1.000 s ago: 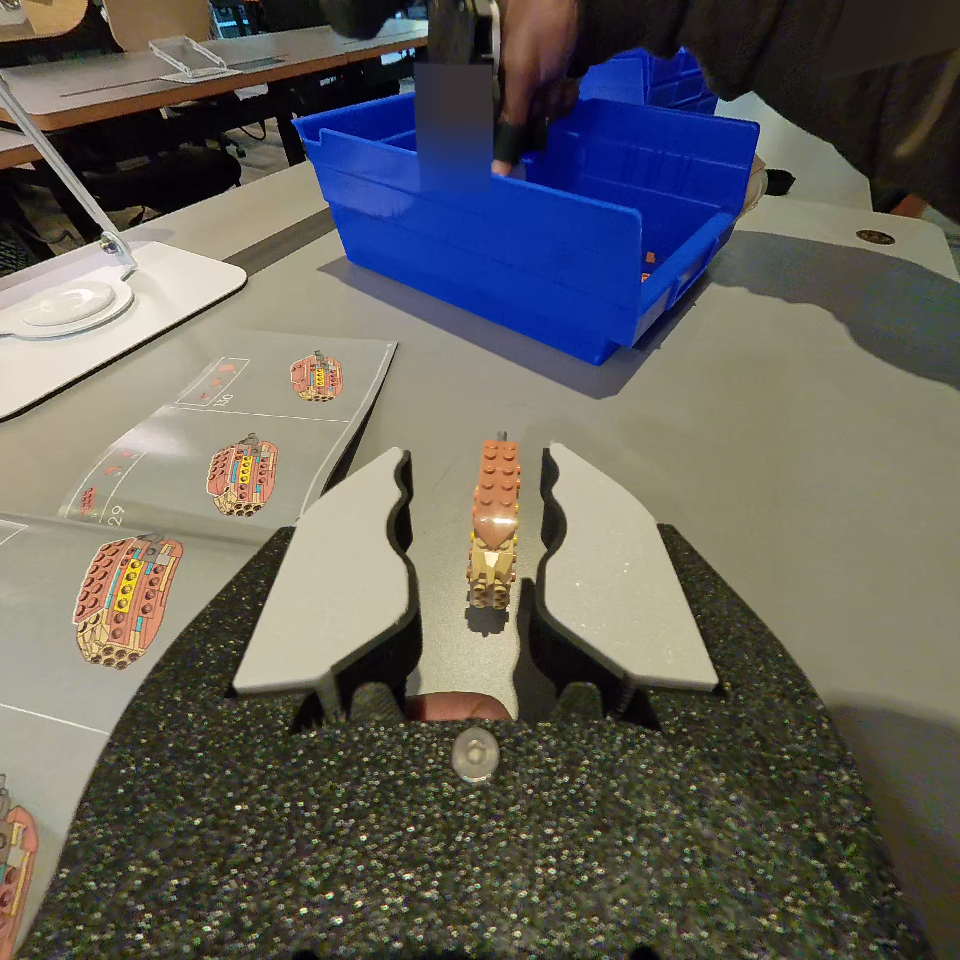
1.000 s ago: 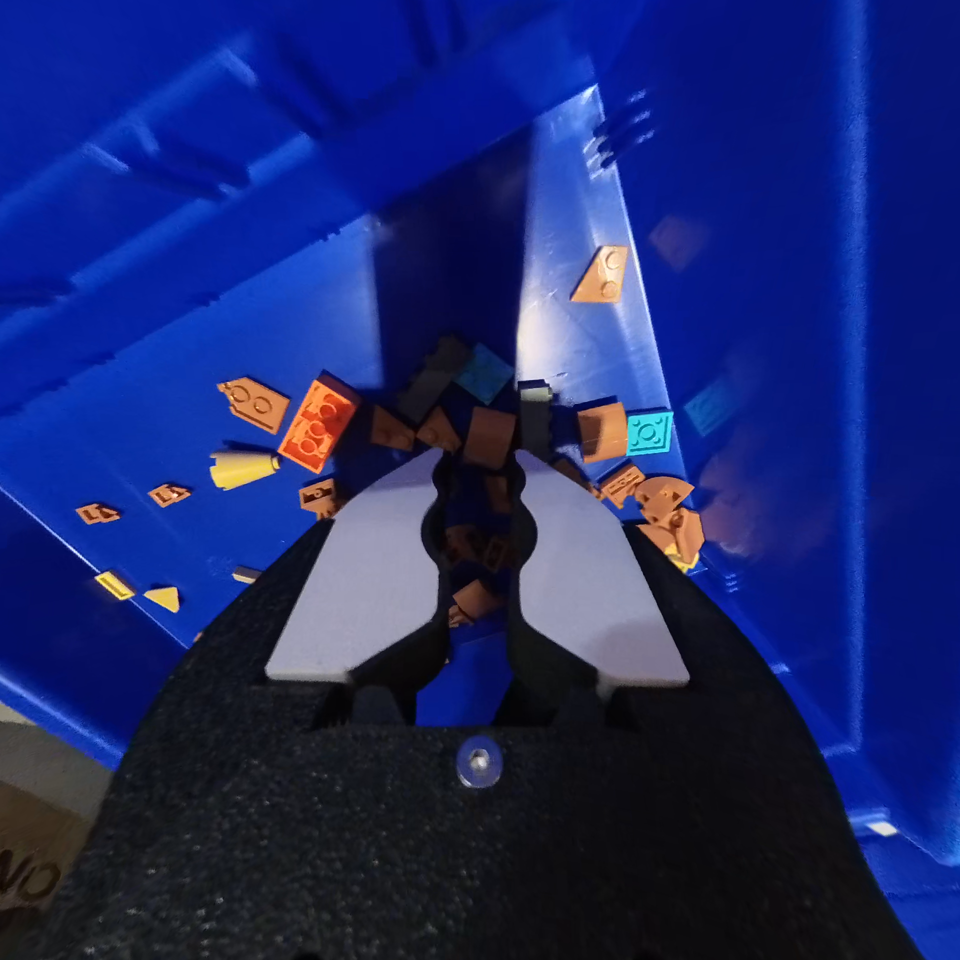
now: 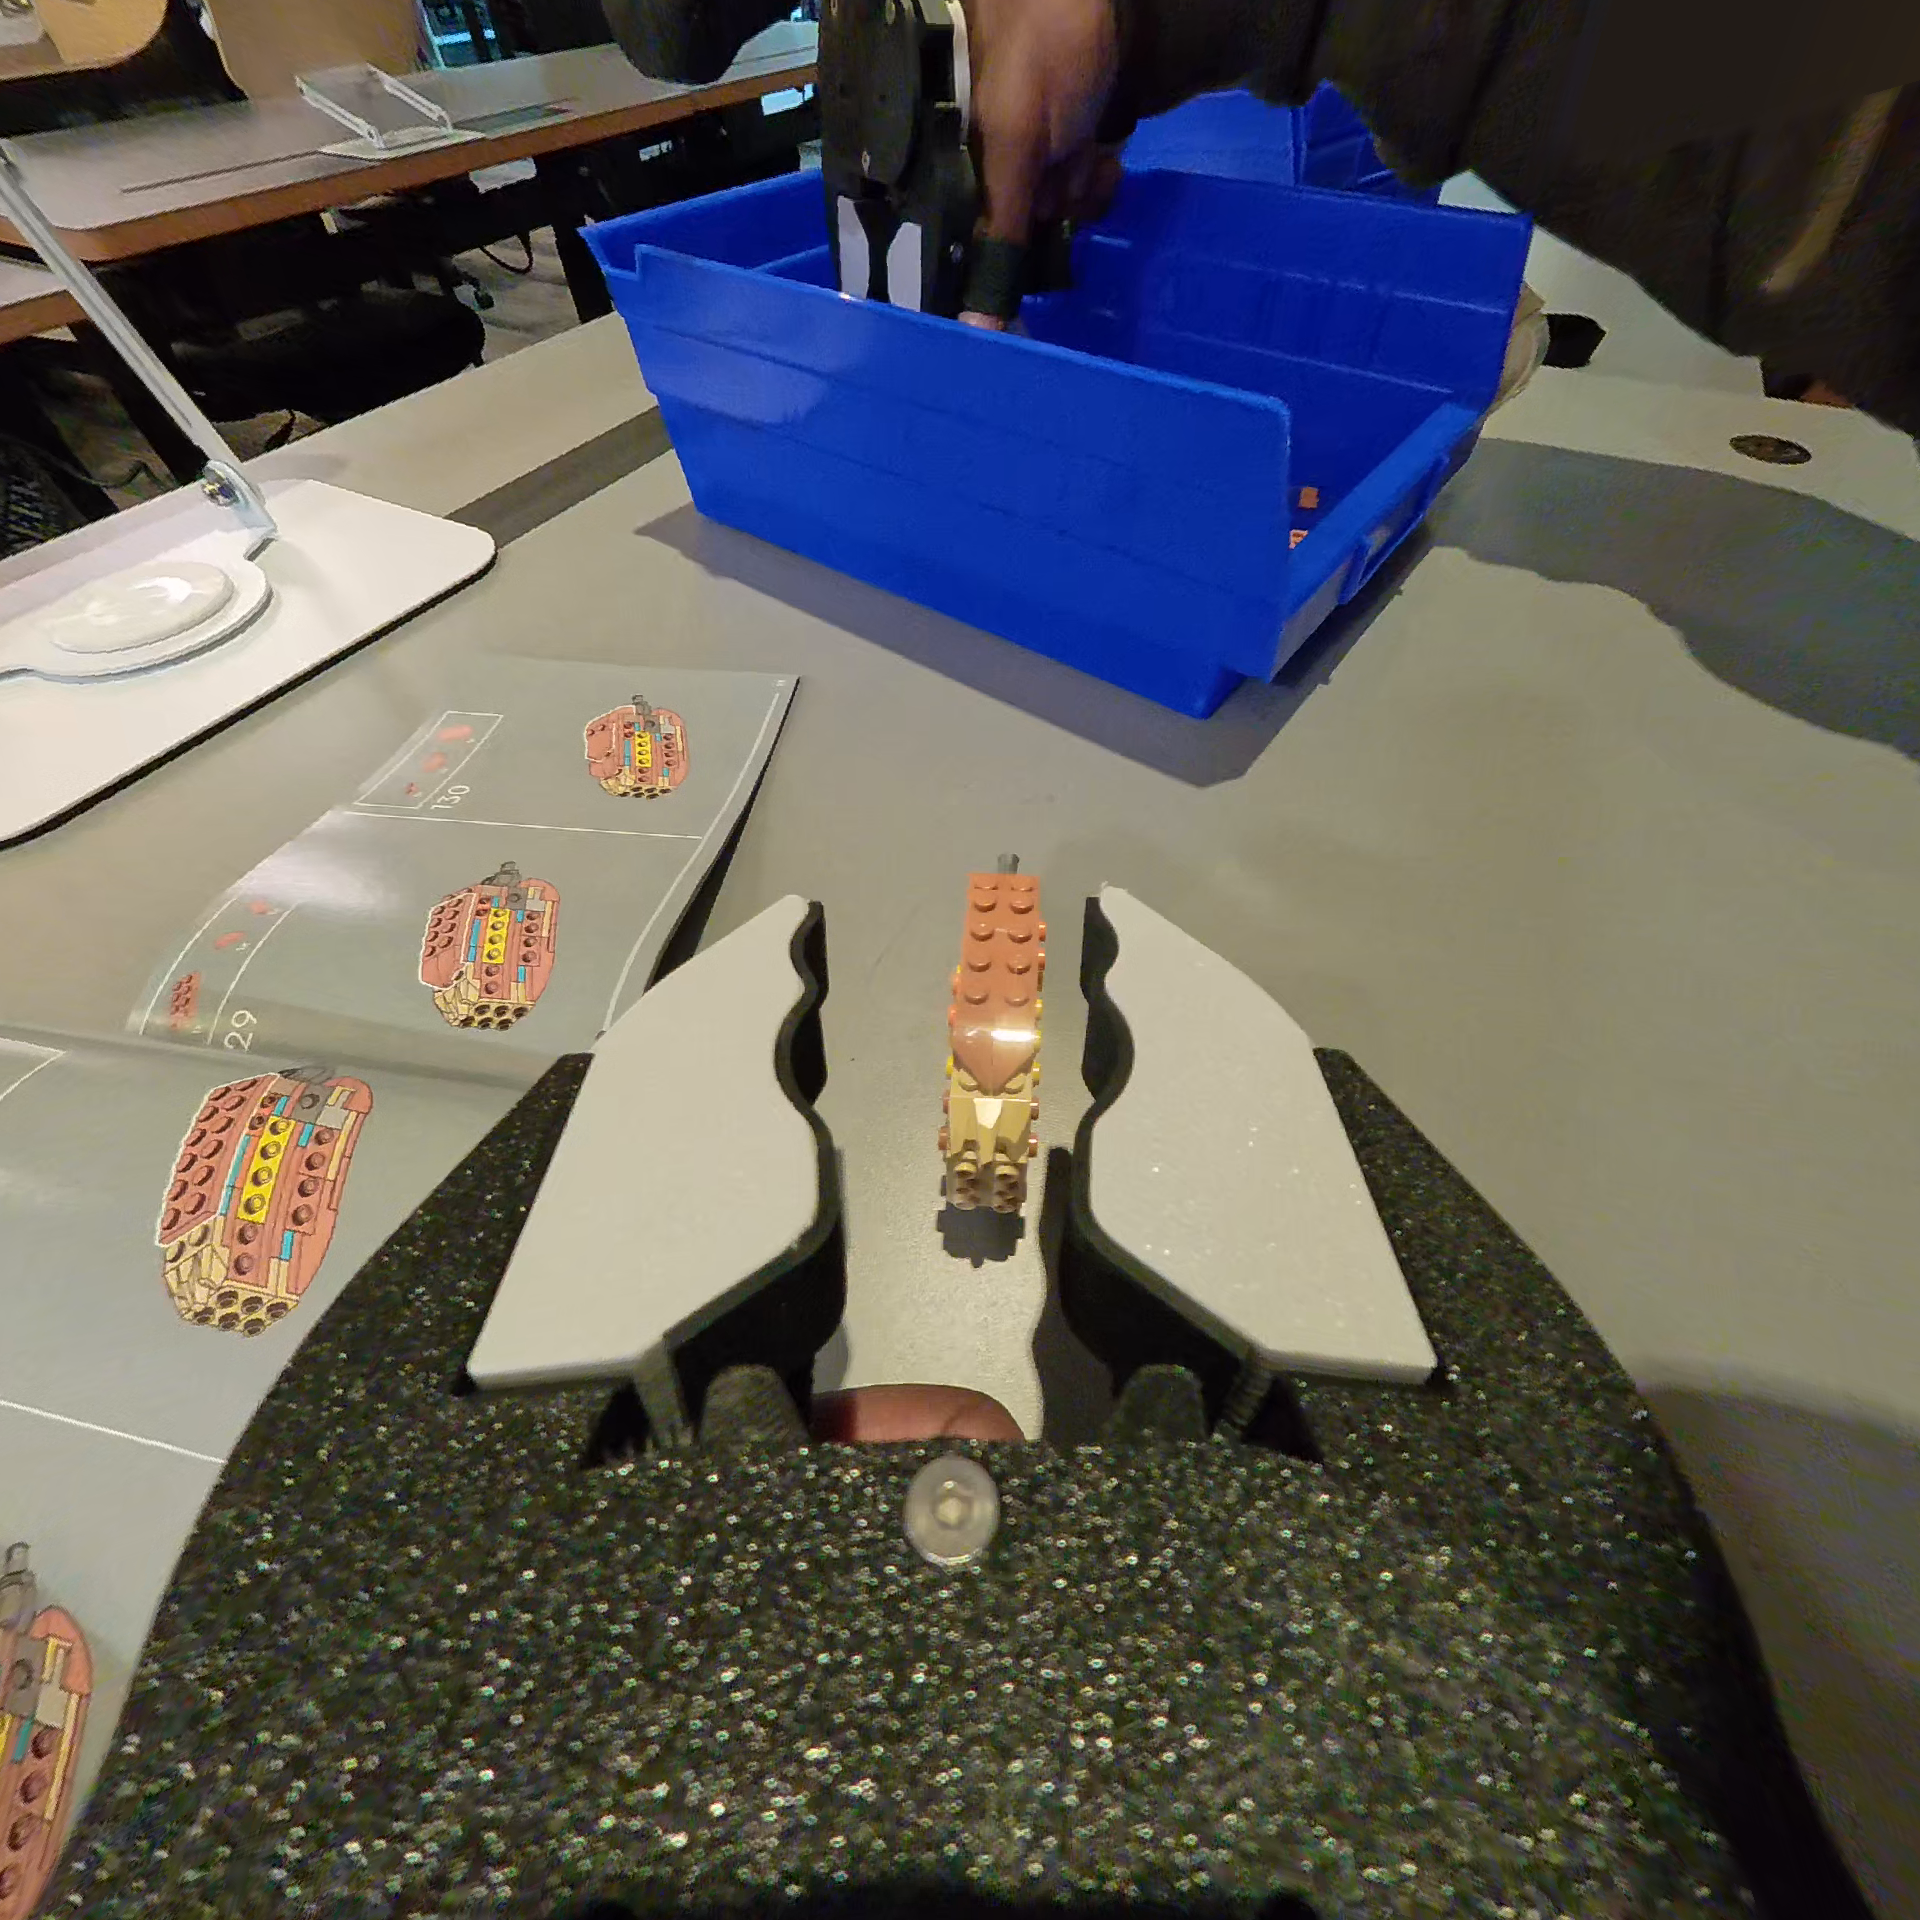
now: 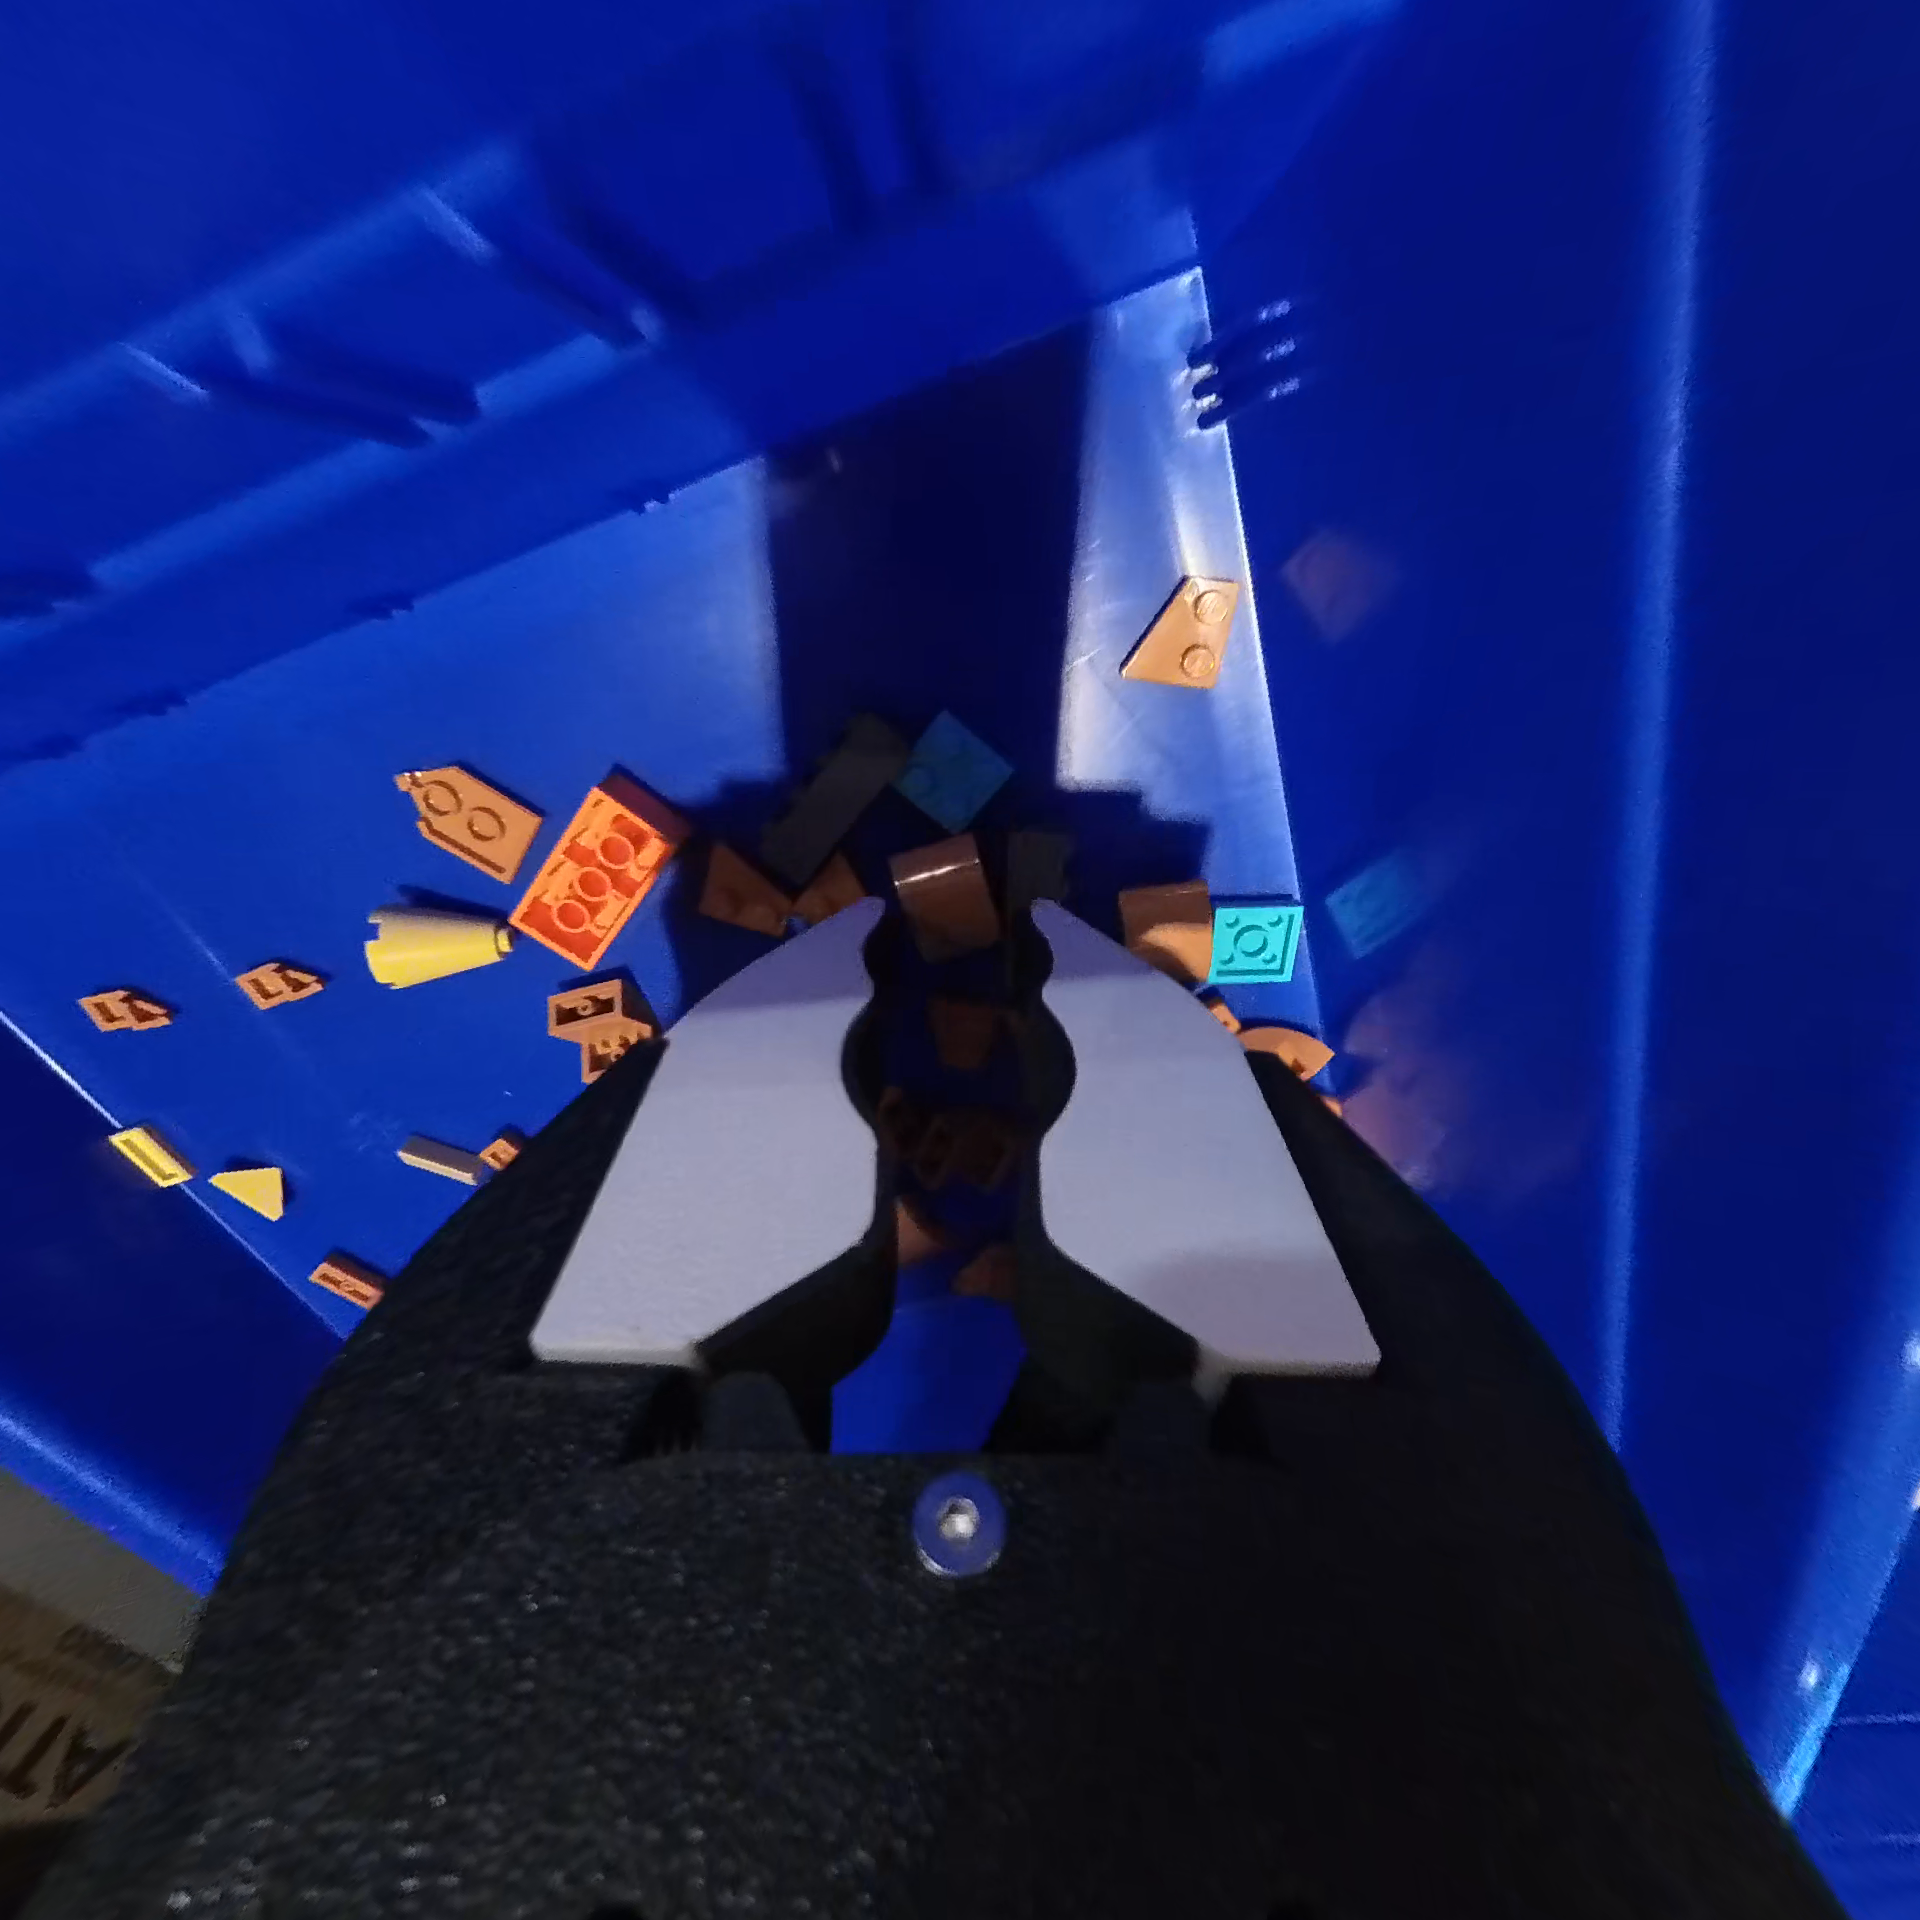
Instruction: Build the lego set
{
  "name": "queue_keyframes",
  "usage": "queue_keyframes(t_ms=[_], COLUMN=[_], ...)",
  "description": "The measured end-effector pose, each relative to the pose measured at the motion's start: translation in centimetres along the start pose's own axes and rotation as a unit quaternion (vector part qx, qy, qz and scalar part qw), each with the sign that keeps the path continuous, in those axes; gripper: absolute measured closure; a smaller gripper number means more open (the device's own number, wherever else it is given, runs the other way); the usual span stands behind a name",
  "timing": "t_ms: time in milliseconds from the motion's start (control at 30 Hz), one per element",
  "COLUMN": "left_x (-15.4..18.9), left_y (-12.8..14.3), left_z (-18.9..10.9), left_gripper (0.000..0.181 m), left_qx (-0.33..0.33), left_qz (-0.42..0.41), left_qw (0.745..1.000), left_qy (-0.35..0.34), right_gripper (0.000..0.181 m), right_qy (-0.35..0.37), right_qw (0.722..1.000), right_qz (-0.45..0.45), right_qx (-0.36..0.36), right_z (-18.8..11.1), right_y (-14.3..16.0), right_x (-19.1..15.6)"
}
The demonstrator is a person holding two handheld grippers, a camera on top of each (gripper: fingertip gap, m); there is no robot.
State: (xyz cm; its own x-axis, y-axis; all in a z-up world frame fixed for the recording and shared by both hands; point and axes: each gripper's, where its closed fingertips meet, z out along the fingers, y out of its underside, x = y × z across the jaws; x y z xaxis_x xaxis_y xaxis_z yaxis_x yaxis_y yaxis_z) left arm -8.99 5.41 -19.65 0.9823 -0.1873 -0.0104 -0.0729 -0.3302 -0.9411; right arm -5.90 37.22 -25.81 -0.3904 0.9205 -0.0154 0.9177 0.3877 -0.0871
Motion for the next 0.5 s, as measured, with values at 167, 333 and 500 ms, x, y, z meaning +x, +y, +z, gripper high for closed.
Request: queue_keyframes(t_ms=[167, 333, 500], left_x=[0.06, 0.05, 0.04], left_y=[0.03, 0.0, 0.06], left_z=[0.02, -0.01, 0.02], left_gripper=[0.134, 0.134, 0.134], left_qx=[-0.001, 0.0, -0.001], left_qz=[0.0, -0.001, -0.001], left_qw=[1.0, 1.0, 1.0], left_qy=[0.002, 0.002, 0.002], right_gripper=[0.16, 0.157, 0.151], right_qy=[-0.004, 0.013, 0.01], right_qw=[0.999, 0.997, 0.995], right_qz=[-0.035, -0.07, -0.097], right_qx=[-0.002, -0.006, -0.015], right_z=[0.0, 0.08, 0.06], right_y=[-0.1, -0.06, 0.15], right_x=[-0.06, 0.46, 0.04])
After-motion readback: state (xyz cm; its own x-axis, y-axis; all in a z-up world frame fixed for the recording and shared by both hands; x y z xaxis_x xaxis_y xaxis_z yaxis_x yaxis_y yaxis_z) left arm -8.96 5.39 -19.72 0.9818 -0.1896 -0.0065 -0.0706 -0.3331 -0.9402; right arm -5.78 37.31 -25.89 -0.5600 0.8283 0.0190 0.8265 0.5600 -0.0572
